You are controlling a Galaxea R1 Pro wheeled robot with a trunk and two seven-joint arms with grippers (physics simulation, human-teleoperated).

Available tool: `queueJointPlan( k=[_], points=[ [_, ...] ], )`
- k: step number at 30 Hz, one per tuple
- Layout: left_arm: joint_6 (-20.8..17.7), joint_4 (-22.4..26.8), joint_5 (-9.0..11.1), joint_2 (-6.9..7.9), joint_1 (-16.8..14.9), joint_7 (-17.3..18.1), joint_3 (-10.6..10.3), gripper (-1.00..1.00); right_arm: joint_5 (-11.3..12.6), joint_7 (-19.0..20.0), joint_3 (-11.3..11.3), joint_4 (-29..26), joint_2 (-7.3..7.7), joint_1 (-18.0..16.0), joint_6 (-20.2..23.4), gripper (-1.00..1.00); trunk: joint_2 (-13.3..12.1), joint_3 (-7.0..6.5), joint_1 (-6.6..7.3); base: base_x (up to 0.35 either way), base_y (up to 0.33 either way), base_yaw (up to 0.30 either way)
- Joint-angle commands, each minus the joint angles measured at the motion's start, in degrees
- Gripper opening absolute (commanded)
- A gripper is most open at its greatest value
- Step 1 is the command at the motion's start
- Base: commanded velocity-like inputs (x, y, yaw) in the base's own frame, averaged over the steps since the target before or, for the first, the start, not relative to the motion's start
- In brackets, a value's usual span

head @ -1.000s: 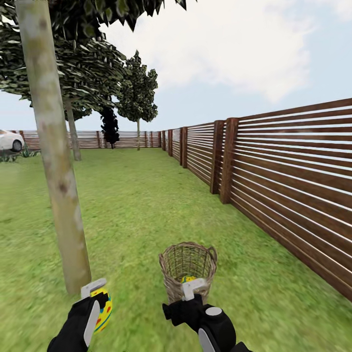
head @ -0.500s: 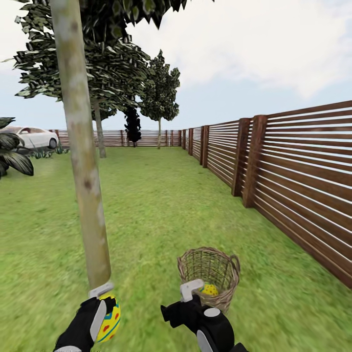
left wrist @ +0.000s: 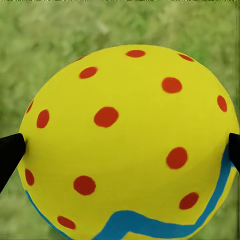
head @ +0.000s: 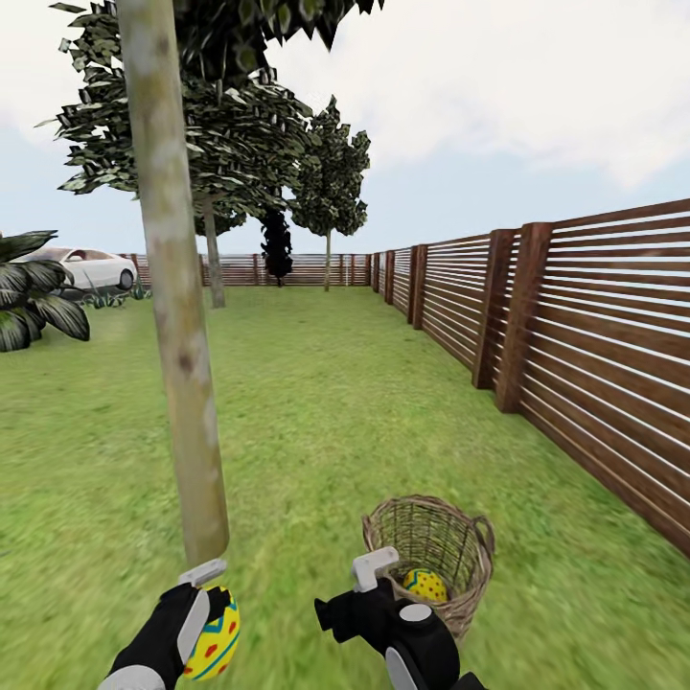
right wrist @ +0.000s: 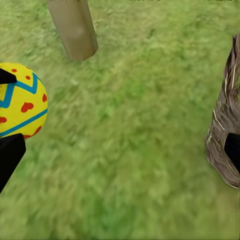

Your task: Take the three Easter eggs out of the wicker basket on the lawn in the garden, then place them on the lawn next to a single tree (choose any tree) so that all three eggs are next to the same tree and none are left in the basket.

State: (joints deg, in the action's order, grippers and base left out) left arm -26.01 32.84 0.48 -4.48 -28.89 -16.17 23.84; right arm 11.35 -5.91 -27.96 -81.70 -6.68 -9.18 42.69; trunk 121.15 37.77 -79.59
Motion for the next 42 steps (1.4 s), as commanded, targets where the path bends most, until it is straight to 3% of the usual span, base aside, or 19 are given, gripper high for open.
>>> queueJointPlan(
  k=[1,6,10,13,39,42],
  points=[
    [-0.28,0.05,-0.02,-0.04,-0.07,0.08,0.24,-1.0,0.61,-0.6,-0.08,-0.05,0.03,-0.05,0.22,1.0,0.03,0.07,-0.01,0.134,0.0,0.0],
    [-0.3,-0.43,0.22,0.72,-0.11,0.37,0.32,-1.0,0.59,-0.6,-0.08,-0.12,0.07,-0.05,0.2,1.0,0.03,0.07,-0.01,0.093,0.0,0.0],
    [-0.13,-1.28,4.55,1.89,-0.12,0.34,0.33,-1.0,0.54,-0.6,-0.16,-0.11,0.02,-0.05,0.2,1.0,0.03,0.07,-0.01,0.012,0.0,0.058],
    [-0.1,-1.4,5.78,2.48,-0.12,0.3,0.33,-1.0,0.52,-0.6,-0.17,-0.11,0.01,-0.05,0.2,1.0,0.03,0.07,-0.01,-0.035,0.0,0.232],
    [0.03,-1.42,6.01,2.6,-0.12,0.43,0.41,-1.0,0.52,-0.6,-1.31,-0.13,0.02,-0.05,0.22,1.0,0.03,0.07,-0.01,-0.006,0.0,0.127],
    [0.54,-1.39,6.02,2.61,-0.12,0.44,0.38,-1.0,0.52,-0.6,-1.31,-0.13,0.05,-0.05,0.23,1.0,1.23,0.61,-0.66,0.0,0.0,0.005]
  ],
)
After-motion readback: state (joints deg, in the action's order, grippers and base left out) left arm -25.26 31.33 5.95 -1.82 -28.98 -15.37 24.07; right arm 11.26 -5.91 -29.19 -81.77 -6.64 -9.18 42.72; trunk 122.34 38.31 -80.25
